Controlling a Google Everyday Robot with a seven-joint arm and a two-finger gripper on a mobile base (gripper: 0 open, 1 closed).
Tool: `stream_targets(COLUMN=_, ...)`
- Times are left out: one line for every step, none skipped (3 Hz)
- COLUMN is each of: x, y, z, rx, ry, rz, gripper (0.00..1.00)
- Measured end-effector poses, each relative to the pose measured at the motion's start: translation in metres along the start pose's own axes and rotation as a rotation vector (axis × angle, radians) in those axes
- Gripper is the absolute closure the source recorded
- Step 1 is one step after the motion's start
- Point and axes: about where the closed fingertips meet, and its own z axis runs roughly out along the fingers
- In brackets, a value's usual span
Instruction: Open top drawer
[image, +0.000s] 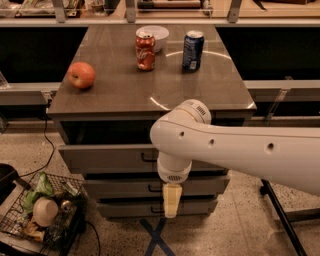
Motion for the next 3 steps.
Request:
stream_targets(x=-0.010, y=-0.006, z=-0.004, rx=0.016, ry=-0.018, rz=-0.022, gripper=0.00)
stream_targets(x=-0.022, y=-0.011, z=-0.006, rx=0.023, ry=-0.031, rz=-0.051, gripper=0.00)
stream_targets(x=-0.032, y=-0.009, z=0.009, rx=-0.017, ry=-0.033, rz=-0.078, gripper=0.00)
